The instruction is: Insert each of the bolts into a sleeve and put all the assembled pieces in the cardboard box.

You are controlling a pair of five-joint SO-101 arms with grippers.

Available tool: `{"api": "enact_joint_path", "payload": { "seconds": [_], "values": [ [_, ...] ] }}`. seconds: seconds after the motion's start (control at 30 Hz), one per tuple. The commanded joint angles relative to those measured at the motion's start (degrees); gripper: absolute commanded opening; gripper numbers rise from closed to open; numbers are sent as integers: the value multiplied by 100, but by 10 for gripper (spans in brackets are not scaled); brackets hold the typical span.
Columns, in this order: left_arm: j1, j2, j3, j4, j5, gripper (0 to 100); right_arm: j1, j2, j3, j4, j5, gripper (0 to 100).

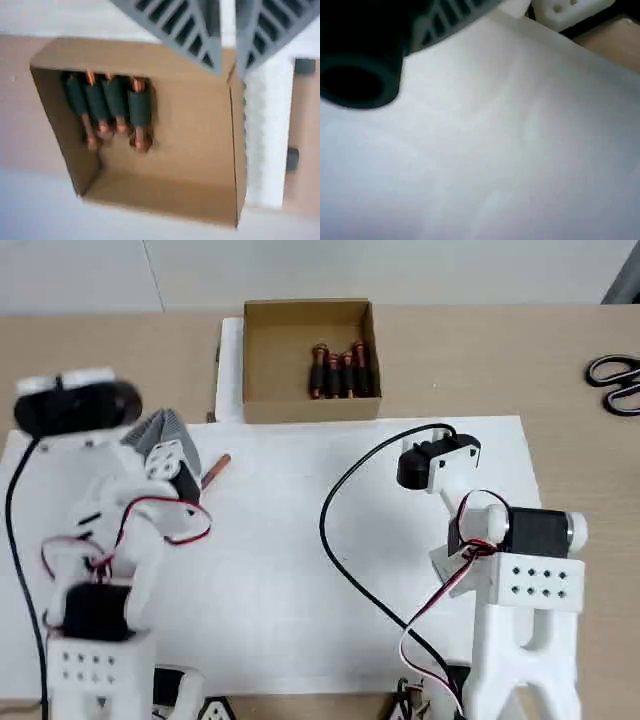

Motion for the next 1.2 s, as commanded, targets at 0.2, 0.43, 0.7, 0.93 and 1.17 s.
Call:
{"api": "enact_joint_path", "payload": {
  "seconds": [0.2,0.43,0.7,0.93,1.17],
  "values": [
    [70,1943,-1349,2092,264,7,66,-171,-18,22,-220,4],
    [-70,3341,-2123,2919,-123,7,75,-171,-9,22,-220,4],
    [-756,4870,-3284,3218,-1222,7,75,-171,-9,22,-220,4],
    [-791,6822,-4576,4325,-2013,7,558,-171,0,22,-193,4],
    [-747,7473,-5815,4782,-2356,9,813,-171,0,22,-176,4]
  ]
}}
